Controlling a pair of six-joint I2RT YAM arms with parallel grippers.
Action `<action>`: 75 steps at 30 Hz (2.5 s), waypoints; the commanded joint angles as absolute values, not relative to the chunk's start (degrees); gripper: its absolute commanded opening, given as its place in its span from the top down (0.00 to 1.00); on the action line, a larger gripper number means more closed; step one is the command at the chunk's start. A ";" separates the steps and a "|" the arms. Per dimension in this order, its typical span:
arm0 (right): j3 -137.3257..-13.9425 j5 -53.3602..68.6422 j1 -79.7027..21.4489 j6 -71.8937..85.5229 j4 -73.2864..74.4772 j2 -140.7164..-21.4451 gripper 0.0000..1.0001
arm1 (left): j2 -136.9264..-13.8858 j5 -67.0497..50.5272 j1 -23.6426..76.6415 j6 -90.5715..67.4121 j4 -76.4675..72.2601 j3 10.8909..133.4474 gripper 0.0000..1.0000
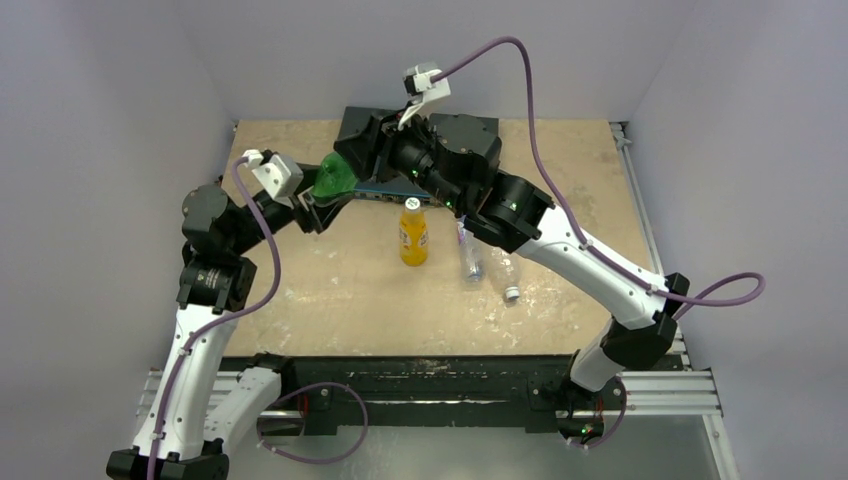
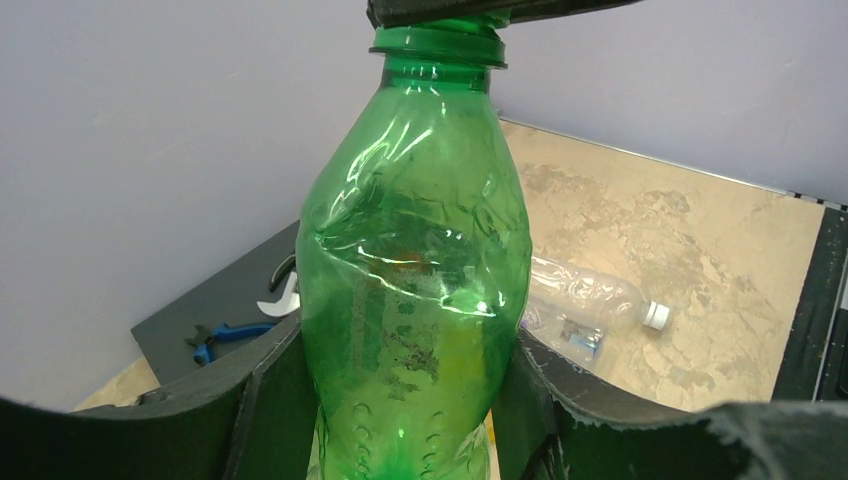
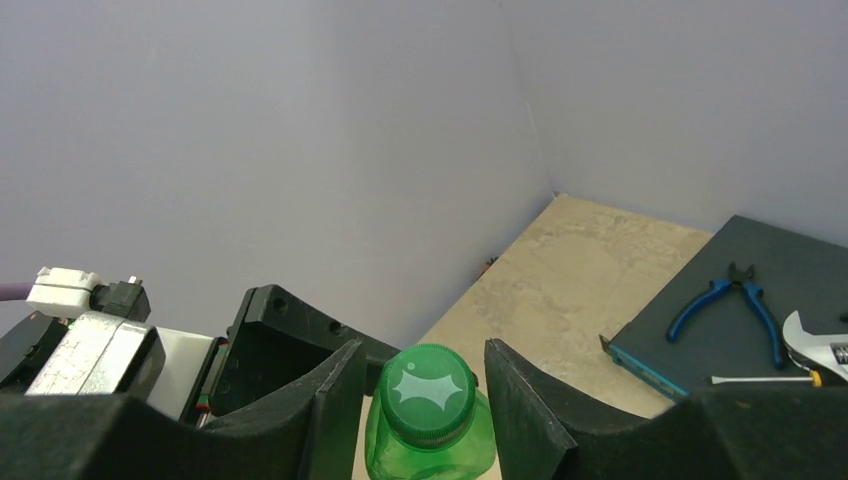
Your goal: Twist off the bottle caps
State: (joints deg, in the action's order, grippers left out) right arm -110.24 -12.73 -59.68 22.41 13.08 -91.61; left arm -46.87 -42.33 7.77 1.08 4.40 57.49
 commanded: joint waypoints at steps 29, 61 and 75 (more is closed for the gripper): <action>-92.57 38.52 -51.15 20.63 -14.25 -77.67 0.67 | -51.97 -72.67 8.44 -32.60 -11.72 63.55 1.00; -110.04 -13.89 -58.97 19.10 11.65 -88.92 0.40 | -48.67 -42.46 8.44 -1.22 4.04 60.32 1.00; -109.64 -11.59 -58.97 20.83 10.07 -89.91 0.79 | -48.30 -42.20 8.44 -1.13 4.04 59.85 1.00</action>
